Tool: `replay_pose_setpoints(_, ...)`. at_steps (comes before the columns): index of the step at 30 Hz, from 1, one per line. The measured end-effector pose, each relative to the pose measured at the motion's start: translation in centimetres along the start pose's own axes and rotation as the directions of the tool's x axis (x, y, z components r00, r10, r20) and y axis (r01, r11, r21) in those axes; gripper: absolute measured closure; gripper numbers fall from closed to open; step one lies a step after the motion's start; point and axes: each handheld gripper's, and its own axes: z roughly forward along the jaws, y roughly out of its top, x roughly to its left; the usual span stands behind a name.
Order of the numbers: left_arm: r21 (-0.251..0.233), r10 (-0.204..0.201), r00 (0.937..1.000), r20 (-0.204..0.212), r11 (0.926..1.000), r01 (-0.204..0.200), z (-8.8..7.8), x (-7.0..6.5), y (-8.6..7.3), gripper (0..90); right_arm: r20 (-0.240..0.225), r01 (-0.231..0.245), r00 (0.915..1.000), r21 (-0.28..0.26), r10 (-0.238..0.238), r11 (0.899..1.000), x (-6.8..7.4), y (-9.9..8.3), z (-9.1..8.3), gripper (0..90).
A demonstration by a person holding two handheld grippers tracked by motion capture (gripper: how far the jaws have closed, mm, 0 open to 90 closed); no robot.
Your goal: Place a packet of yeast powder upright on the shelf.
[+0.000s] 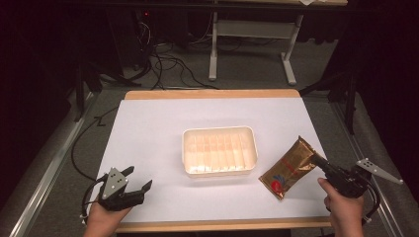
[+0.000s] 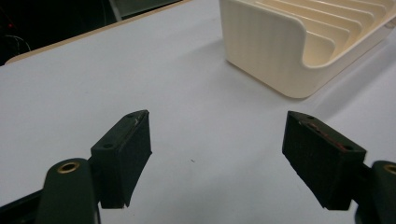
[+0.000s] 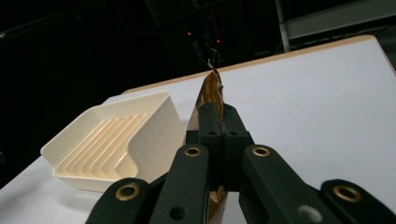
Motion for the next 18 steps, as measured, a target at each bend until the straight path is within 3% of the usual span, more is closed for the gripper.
replay_pose_setpoints(9,-0.002,0.001,1.0000,-0.003,1.0000,-0.001,0.0,0.1,0.0,24.1,-0.047,0.035,0.9982,-0.042,-0.037,0.999,1.6,0.8,-0.4,90.0)
replay_pose_setpoints(18,-0.002,0.001,1.0000,-0.004,1.0000,-0.001,0.0,0.1,0.0,24.1,-0.056,0.055,0.9966,-0.082,-0.060,0.995,2.4,1.4,-0.9,90.0)
